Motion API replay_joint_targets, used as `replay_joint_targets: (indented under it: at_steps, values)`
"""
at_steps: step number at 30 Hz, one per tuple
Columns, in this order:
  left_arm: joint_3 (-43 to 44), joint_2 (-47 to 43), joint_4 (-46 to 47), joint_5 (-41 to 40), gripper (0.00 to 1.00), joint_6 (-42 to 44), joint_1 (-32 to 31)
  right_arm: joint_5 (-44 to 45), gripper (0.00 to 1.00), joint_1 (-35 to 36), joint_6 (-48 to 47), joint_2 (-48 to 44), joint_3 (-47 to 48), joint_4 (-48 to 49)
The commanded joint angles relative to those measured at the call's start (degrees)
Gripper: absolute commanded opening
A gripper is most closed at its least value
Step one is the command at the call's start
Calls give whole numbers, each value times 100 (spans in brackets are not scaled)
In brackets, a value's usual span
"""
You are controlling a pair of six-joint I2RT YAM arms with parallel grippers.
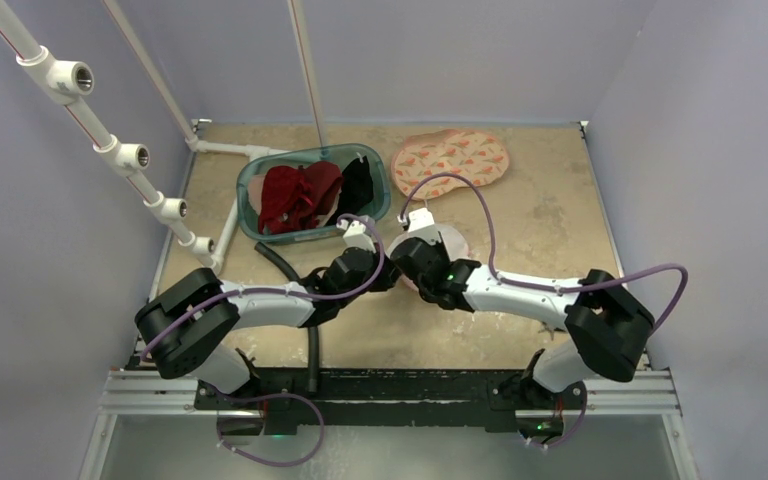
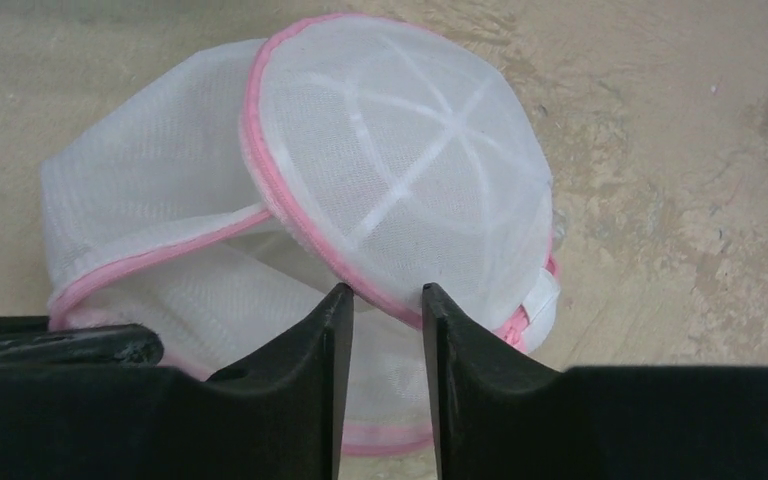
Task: Unzip the laundry bag and remove the bra
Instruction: Adjust the laundry bag at the center of the board.
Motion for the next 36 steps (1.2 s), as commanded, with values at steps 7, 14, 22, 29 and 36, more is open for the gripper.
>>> replay_joint_targets:
  at_steps: [7,14,22,29,36]
  values:
    - [9,-99,75,91,0,-38,75,320,0,-154,72,-312,202,-65]
    - [211,146,72,190,0,-185,162,200,0,-154,439,-963,79,-328]
    - [445,523,88,485,0,-545,333,-544,0,-148,86,-2192,-616,499]
    - [649,656,70,552,0,-613,416,-1031,0,-17,4,-2175,-963,740]
    - [744,651,-107,430,0,-517,459,-1472,0,65,65,-1799,-1124,974]
